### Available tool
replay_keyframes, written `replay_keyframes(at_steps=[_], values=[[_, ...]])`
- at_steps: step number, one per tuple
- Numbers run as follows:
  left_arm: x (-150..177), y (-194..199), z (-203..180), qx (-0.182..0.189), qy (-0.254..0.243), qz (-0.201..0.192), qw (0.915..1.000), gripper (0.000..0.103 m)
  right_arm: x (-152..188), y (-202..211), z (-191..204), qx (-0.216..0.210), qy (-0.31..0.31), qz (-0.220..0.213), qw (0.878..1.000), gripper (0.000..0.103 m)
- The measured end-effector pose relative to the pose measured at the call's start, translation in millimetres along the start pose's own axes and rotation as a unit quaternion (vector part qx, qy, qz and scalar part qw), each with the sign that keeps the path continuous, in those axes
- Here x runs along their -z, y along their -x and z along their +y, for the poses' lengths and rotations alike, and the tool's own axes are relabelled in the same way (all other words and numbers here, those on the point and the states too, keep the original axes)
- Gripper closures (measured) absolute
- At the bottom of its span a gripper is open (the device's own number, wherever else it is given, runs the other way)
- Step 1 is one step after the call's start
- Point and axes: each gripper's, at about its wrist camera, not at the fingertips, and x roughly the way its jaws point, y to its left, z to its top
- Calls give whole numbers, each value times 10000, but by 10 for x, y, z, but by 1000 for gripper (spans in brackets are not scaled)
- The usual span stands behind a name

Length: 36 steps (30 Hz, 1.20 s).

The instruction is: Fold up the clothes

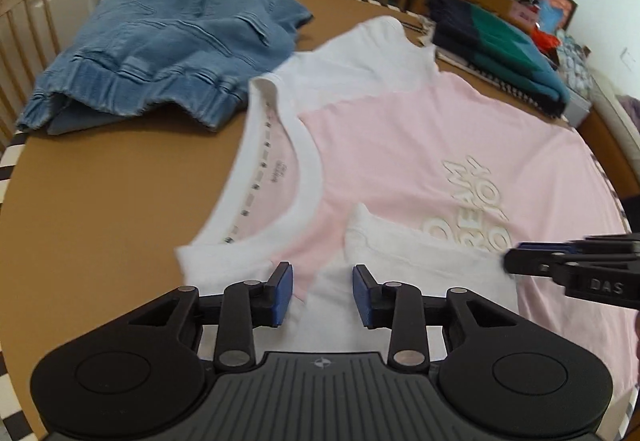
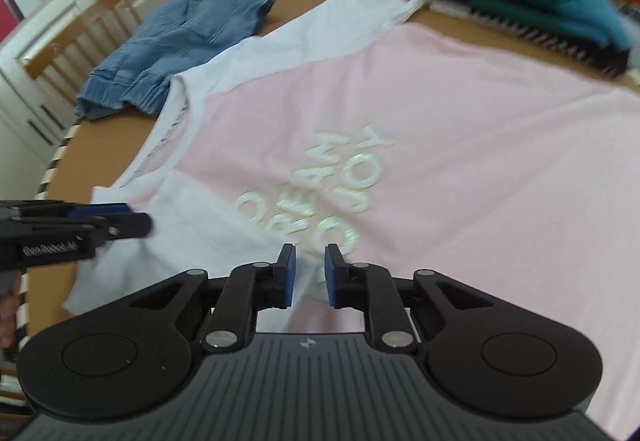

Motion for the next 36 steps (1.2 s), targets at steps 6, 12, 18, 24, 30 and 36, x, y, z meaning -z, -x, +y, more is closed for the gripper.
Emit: replay_keyframes(at_steps=[6,12,18,24,30,36], values=[[-21,-51,-45,-30,-250,-55,9997,64,84,-80,168,-137,242,212,9994,86],[-412,27,-206,-67,-748,113,9971,55,-148,198,-21,-356,-296,-86,9989,80],[-1201,-103,-441,-277,-1352,-14,9904,44,-899,254,-567,-192,-829,-485,9952,72],[-2010,-672,-475,-244,-1297,121,9912,43,-1593,-101,-1235,-320,-1871,-685,9794,72],[-2505,-1288,-498,-236,-1405,171,9897,43,-1973,-630,-1630,-416,-2443,-694,9663,72],[-2763,-1789,-485,-106,-1578,244,9871,43,-2146,-1004,-1832,-711,-2946,-661,9507,72]])
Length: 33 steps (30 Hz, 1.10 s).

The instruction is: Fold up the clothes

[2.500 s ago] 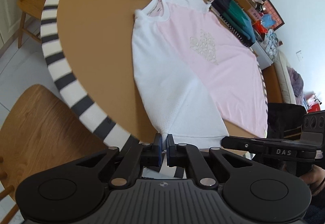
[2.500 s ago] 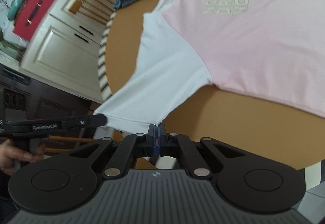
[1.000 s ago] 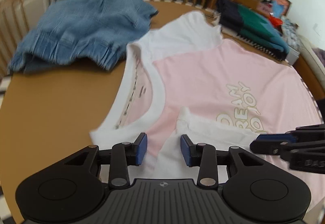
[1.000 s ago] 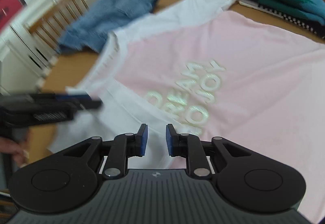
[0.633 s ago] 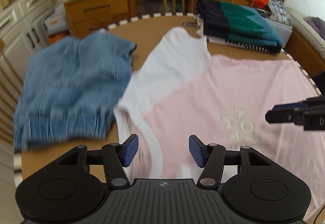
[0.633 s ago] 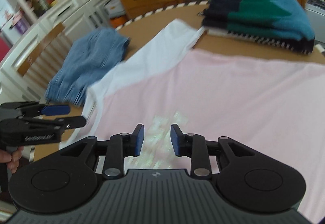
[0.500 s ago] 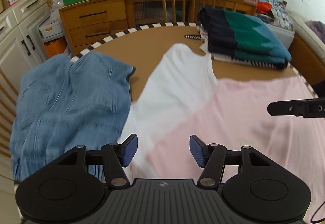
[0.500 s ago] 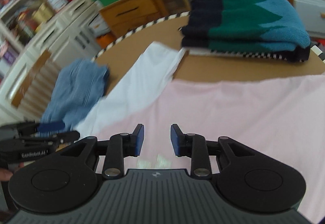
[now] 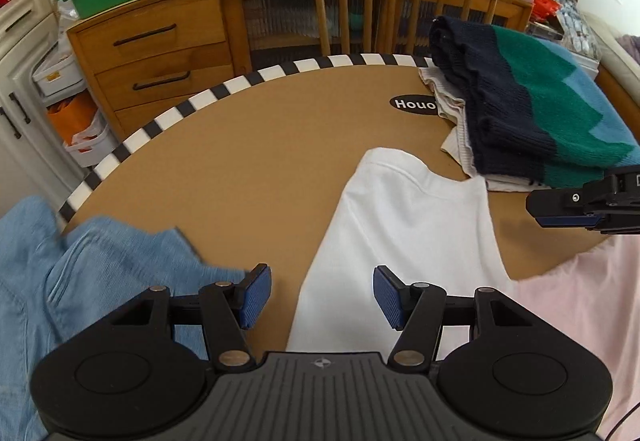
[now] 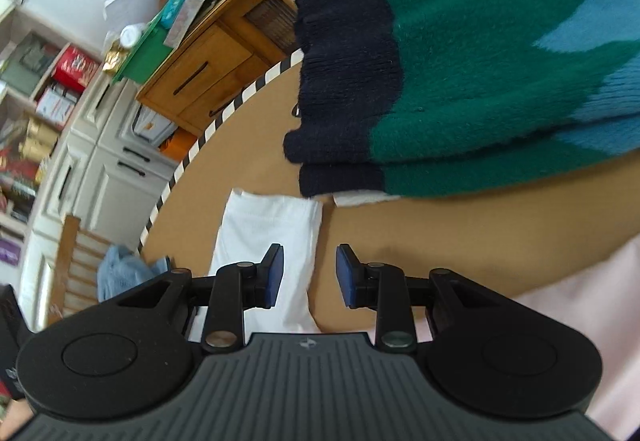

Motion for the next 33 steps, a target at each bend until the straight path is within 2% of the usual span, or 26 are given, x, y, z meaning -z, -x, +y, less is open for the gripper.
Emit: replay_keyframes(at_steps=[5,8,10,12,14,15,19,23,29,32,33], values=[[-227,-297,79,162,-39,-85,9998,43,-129,-215,-10,-189,-304,-43,9994,72],[-354,-458,85,228,-59,-107,9997,43,-117,-362,49,110,-194,-29,9997,72],[-425,-573,44,254,-144,-83,9995,43,-104,-463,47,138,-224,-1,9997,72],[-474,-669,13,313,-138,-32,9994,43,-91,-538,47,157,-228,-3,9996,76],[-506,-725,-3,374,-67,-84,9992,39,-74,-594,55,190,-164,-35,9997,98],[-521,-734,0,379,-48,-77,9992,38,-51,-605,66,247,-69,-32,9997,99],[-577,-757,28,376,-32,-94,9992,37,-51,-594,141,449,404,-65,9982,99],[-651,-790,113,197,-110,-148,9996,34,-81,-614,165,436,446,11,9981,99],[-722,-893,53,208,-388,-76,9990,35,-105,-633,159,381,429,64,9983,99],[-753,-919,35,270,-307,-63,9991,38,-103,-608,144,378,421,79,9984,100],[-745,-912,22,304,-358,-84,9989,45,-99,-590,132,375,415,81,9984,100]])
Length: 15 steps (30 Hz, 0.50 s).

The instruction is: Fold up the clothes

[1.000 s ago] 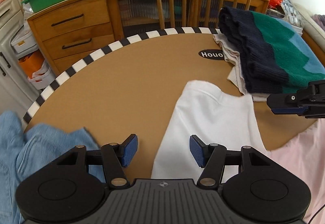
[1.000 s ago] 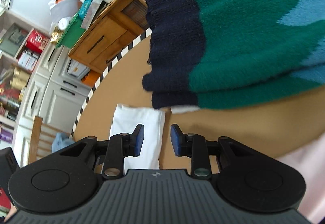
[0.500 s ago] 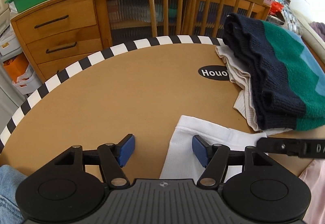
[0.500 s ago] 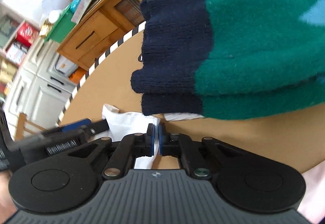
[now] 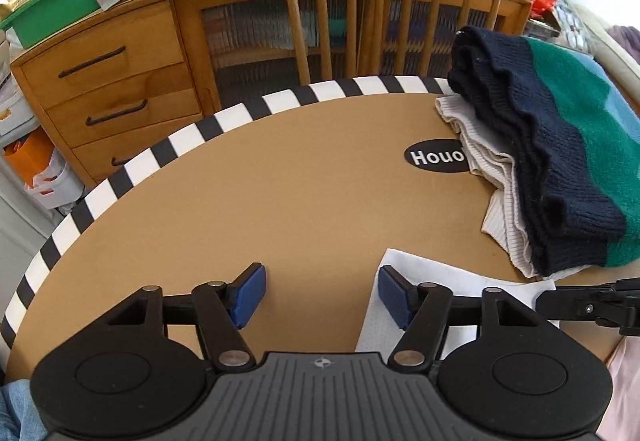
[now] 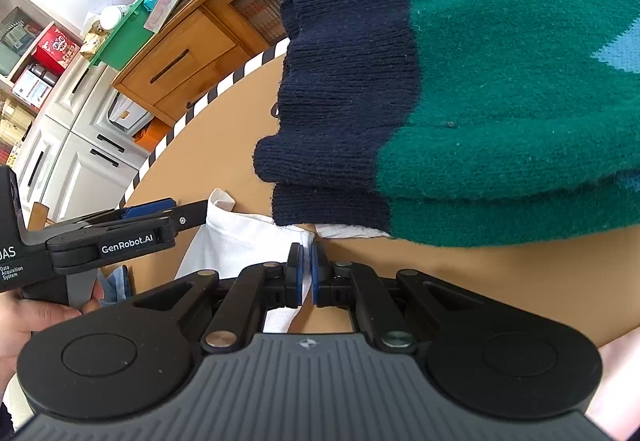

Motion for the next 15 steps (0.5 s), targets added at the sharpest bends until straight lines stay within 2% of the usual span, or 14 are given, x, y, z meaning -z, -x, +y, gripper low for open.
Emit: replay_keyframes(at_steps=[1,2,3,4,13,15], values=[[-3,8,-19,81,-58,-28,9999,60,6,17,-12,-4,-6,3,10000,100],[-5,18,-36,144,-95,-34,9998,70,17,32,-26,-8,-21,-2,10000,100],[-11,21,-48,166,-95,-10,9998,97,27,46,-39,-13,-35,-6,10000,100],[-15,19,-49,179,-52,15,9998,102,29,48,-37,-15,-46,-15,10000,100],[27,200,49,362,443,-112,9983,103,37,158,17,-214,11,-261,9994,99],[25,233,53,440,447,-59,9980,102,29,153,54,-97,127,-201,9997,99]])
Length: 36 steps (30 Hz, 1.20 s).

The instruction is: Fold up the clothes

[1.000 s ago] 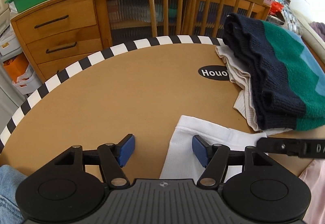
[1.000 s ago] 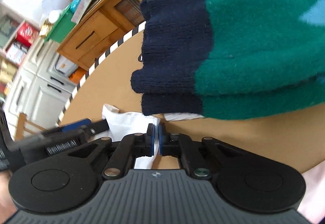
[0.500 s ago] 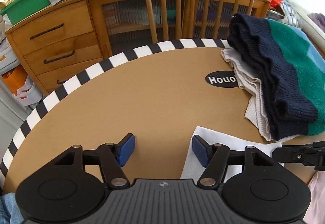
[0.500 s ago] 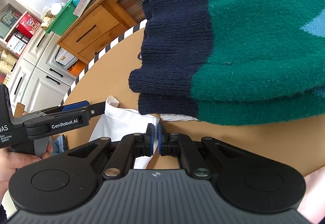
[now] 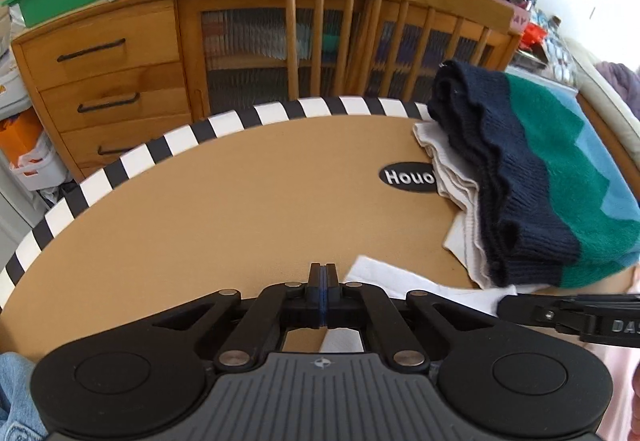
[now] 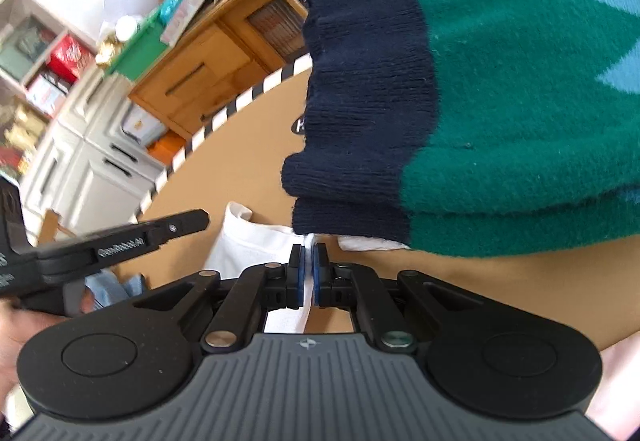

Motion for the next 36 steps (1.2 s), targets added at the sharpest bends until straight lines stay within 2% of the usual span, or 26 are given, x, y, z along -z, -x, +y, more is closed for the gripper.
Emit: replay_keyframes(at_steps=[2,4,6,8,12,14,16,19,23,27,31,33,36], values=[[-15,-7,-4,-27,9,52,10000,93,-6,-8,-1,93,25,44,9999,99],[-28,-8,21,160,135,42,9998,74,-7,-28,-40,130,-73,92,9998,99],[-28,3,53,402,259,16,9989,68,-8,-49,-78,166,-170,141,9996,99],[-35,-10,37,482,139,74,9987,67,3,-41,-102,110,-217,138,9996,99],[-61,-96,-39,558,-79,202,9982,69,-3,-65,-79,117,-98,152,9998,99],[-79,-183,-84,481,-89,346,9982,75,-9,-91,-71,102,-70,156,9998,99],[-72,-224,-132,341,-158,326,9988,95,-13,-109,-71,84,-87,163,9998,99],[-61,-227,-133,385,-82,304,9988,100,-12,-117,-67,74,-106,167,9998,99],[-26,-116,-31,322,161,145,9992,100,8,-68,-47,-1,-141,27,9999,99],[26,190,119,410,540,-187,9975,101,50,139,65,-225,85,-285,9993,99],[226,658,147,525,756,-539,9943,101,156,474,299,-491,776,-495,9945,99],[435,973,89,605,668,-762,9930,101,275,724,390,-644,1158,-546,9897,99],[962,1459,-37,660,598,-996,9910,101,609,1105,451,-877,1777,-498,9789,99]])
